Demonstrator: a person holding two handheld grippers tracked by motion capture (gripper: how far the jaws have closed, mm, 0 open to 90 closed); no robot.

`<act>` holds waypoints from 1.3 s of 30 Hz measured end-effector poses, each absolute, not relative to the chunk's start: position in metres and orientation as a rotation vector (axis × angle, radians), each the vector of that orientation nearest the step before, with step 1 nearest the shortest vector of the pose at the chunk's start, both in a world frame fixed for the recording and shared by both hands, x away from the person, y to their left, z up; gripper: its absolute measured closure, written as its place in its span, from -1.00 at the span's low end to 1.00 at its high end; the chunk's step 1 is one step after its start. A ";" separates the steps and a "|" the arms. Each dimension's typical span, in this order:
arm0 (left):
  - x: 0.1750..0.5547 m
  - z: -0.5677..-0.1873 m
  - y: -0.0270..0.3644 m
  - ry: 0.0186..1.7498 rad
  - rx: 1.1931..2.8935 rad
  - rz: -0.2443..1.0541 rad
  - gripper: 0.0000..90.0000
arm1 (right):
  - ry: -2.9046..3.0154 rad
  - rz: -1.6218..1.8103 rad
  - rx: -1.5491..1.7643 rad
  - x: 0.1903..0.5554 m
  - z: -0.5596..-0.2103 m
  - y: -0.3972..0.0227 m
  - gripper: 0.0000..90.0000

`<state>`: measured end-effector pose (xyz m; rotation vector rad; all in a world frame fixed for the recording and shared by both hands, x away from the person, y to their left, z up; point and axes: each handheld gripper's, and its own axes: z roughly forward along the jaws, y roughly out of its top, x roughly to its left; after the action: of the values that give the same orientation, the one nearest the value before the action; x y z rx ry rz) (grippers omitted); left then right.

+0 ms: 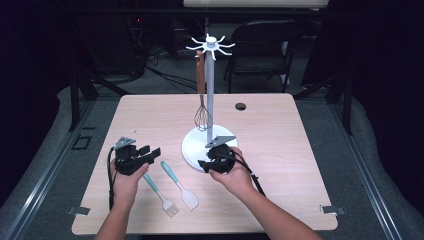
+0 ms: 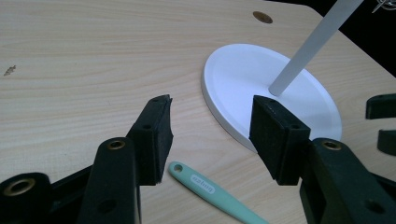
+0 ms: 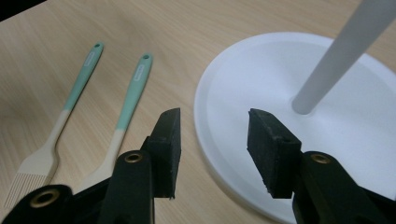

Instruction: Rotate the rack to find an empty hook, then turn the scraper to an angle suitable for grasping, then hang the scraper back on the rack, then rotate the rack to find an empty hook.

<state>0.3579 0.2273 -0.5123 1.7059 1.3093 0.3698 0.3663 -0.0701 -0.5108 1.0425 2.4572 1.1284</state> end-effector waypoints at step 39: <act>0.359 -0.514 0.226 1.305 1.724 0.370 0.08 | 2.677 1.013 1.015 0.337 -0.571 0.001 0.80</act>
<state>0.3585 0.2256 -0.5143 1.7236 1.3051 0.3698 0.3367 0.0012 -0.5713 1.0146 2.6771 1.0133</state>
